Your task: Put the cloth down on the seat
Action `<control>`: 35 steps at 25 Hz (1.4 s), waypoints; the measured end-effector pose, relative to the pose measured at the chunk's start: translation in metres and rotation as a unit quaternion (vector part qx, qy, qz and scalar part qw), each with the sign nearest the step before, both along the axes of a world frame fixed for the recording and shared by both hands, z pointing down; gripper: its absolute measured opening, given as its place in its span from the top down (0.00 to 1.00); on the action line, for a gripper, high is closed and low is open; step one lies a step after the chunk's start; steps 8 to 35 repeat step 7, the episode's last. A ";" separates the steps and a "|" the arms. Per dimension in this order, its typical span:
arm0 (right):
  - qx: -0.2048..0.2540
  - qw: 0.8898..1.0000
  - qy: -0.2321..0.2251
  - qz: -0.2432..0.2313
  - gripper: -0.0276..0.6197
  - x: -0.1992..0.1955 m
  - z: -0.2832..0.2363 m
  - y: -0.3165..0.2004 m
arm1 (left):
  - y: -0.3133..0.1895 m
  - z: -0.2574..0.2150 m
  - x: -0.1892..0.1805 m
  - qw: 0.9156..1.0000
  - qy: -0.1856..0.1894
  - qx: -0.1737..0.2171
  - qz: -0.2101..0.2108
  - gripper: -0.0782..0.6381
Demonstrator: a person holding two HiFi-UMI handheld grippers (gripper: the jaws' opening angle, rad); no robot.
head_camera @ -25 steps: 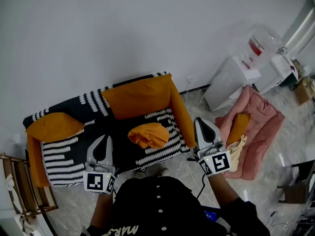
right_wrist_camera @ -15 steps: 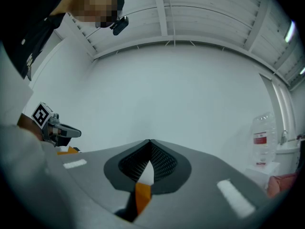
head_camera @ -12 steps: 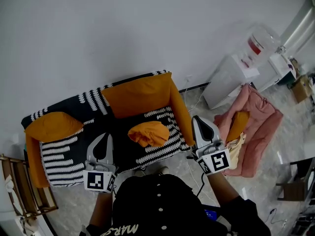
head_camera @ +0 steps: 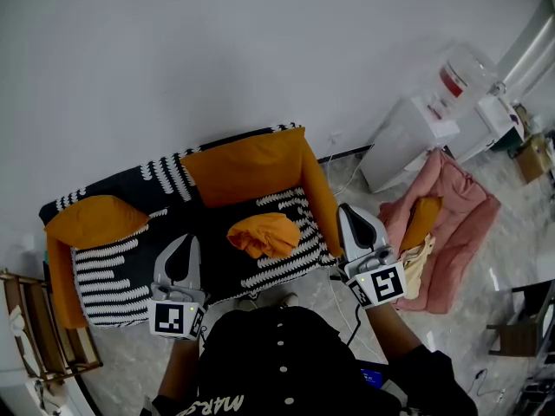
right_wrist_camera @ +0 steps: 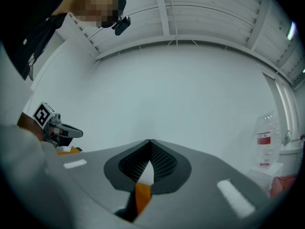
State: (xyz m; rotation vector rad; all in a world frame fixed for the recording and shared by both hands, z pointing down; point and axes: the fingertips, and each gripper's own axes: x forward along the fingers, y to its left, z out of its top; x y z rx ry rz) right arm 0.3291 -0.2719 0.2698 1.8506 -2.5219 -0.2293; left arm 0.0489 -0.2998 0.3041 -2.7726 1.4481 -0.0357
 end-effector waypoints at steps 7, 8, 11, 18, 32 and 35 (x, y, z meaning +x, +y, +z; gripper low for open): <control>0.001 1.000 0.006 -0.009 0.92 -0.003 0.000 0.002 | 0.001 0.001 0.002 1.000 0.003 -0.002 -0.001 0.89; 0.001 1.000 0.006 -0.009 0.92 -0.003 0.000 0.002 | 0.001 0.001 0.002 1.000 0.003 -0.002 -0.001 0.89; 0.001 1.000 0.006 -0.009 0.92 -0.003 0.000 0.002 | 0.001 0.001 0.002 1.000 0.003 -0.002 -0.001 0.89; 0.001 1.000 0.006 -0.009 0.92 -0.003 0.000 0.002 | 0.001 0.001 0.002 1.000 0.003 -0.002 -0.001 0.89; 0.001 1.000 0.006 -0.009 0.92 -0.003 0.000 0.002 | 0.001 0.001 0.002 1.000 0.003 -0.002 -0.001 0.89; 0.001 1.000 0.006 -0.009 0.92 -0.003 0.000 0.002 | 0.001 0.001 0.002 1.000 0.003 -0.002 -0.001 0.89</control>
